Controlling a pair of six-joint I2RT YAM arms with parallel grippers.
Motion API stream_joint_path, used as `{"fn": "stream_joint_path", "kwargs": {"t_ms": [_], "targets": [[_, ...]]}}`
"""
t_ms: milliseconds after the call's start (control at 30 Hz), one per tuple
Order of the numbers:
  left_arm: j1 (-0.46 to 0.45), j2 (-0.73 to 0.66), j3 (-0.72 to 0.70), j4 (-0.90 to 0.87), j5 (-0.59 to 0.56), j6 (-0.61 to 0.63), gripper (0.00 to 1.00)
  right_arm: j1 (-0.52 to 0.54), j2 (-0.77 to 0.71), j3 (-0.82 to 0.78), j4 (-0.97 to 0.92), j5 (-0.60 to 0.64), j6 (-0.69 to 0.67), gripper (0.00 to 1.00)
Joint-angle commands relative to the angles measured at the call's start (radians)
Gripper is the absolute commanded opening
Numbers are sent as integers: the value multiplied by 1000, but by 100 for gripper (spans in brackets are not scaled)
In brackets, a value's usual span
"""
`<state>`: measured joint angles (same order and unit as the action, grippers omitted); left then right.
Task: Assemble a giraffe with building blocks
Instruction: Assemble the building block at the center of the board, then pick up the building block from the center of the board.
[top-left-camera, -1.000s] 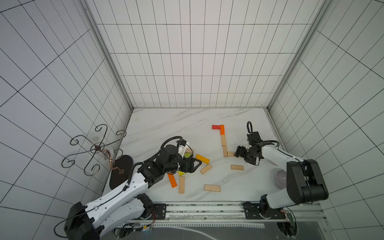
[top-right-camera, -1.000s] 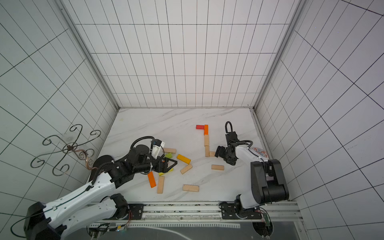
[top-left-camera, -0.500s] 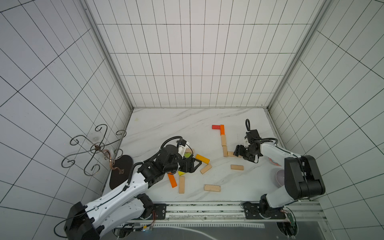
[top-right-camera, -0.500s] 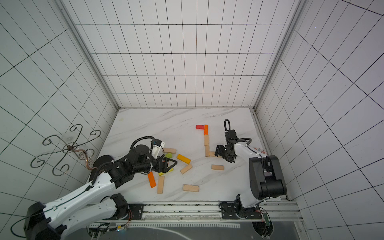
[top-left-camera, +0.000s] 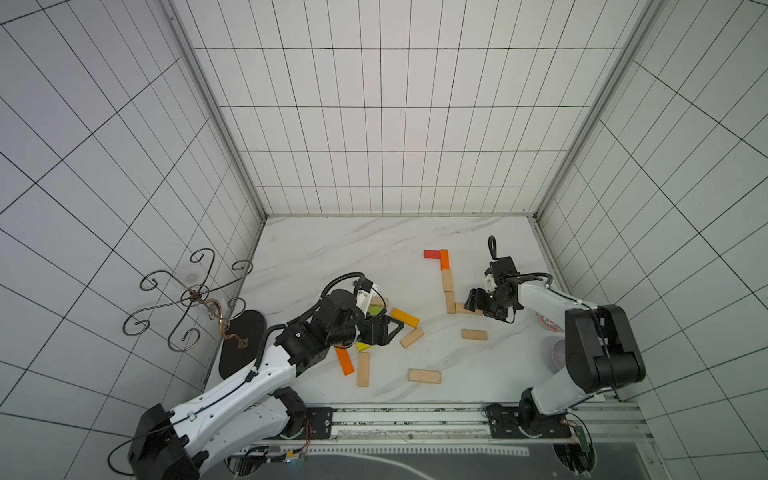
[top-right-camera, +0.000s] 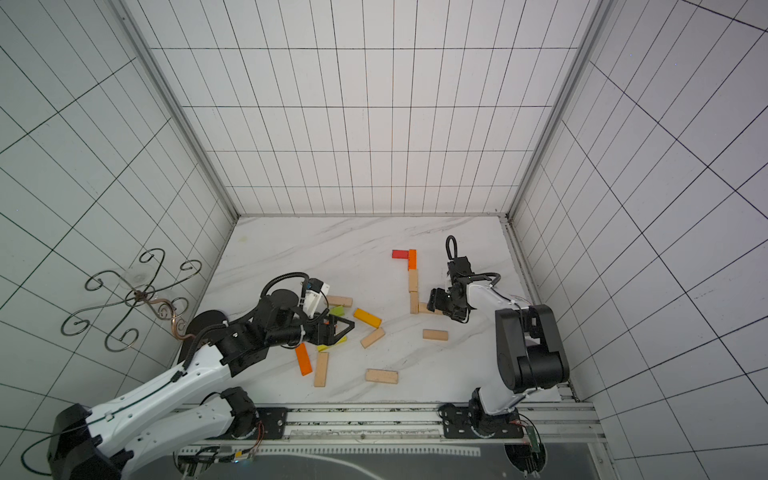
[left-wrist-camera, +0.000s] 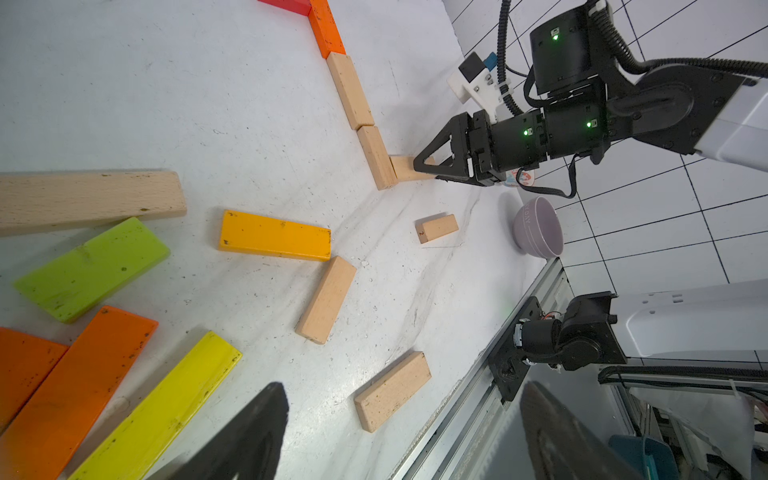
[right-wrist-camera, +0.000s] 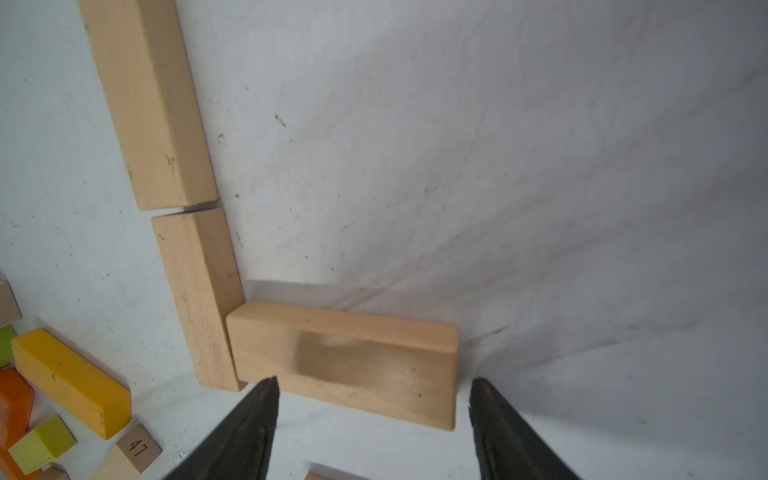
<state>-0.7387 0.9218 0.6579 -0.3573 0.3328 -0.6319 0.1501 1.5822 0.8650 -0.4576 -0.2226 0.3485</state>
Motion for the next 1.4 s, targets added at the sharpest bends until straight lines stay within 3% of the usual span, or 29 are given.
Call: {"fn": "stream_joint_path", "kwargs": {"t_ms": [0, 600, 1133, 1367], "targets": [[-5, -17, -4, 14, -8, -2, 88, 12, 16, 101, -12, -9, -26, 73], [-5, -23, -7, 8, -9, -3, 88, 26, 34, 130, -15, -4, -36, 73], [-5, -36, -10, 7, -6, 0, 88, 14, -162, 191, -123, 239, 37, 79], [-4, -40, -21, 29, 3, -2, 88, 17, -292, 194, -208, 309, 57, 75]]}}
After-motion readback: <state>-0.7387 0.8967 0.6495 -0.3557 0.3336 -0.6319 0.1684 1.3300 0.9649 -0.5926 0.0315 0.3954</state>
